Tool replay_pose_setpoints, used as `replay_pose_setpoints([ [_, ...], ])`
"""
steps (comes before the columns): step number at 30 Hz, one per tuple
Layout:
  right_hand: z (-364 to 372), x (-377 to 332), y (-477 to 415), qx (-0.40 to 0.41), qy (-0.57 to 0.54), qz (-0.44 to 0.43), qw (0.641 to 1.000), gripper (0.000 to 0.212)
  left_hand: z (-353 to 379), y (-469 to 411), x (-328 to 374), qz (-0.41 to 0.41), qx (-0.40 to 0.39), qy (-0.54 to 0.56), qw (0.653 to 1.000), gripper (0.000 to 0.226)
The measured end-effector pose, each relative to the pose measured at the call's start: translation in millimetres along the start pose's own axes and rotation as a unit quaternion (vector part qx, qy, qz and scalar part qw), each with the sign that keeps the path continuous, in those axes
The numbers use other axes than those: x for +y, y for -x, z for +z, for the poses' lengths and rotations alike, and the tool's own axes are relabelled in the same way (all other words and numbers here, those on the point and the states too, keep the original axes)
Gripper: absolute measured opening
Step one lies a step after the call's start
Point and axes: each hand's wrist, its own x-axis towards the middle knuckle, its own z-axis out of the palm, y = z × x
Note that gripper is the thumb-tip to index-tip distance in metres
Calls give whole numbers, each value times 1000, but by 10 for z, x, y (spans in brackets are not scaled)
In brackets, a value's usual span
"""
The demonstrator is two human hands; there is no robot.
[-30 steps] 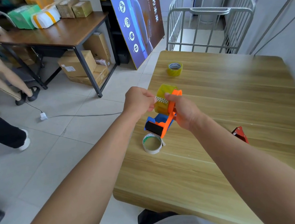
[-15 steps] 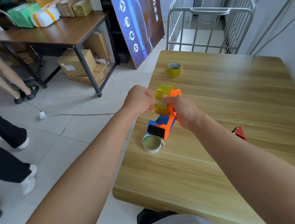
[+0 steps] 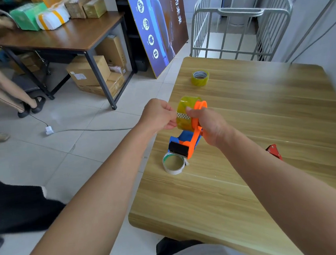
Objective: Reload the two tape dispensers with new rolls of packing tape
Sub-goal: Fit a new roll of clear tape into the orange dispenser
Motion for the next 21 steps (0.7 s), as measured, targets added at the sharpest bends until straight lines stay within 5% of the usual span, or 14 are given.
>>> replay_pose_setpoints([
  [6, 37, 21, 28, -2, 4, 0, 1000, 51, 35, -37, -44, 23, 11, -52, 998, 6],
  [13, 96, 35, 13, 23, -1, 2, 1000, 20, 159, -17, -53, 74, 45, -98, 991, 10],
  [21, 19, -16, -15, 34, -18, -2, 999, 25, 126, 3, -91, 88, 67, -32, 993, 6],
])
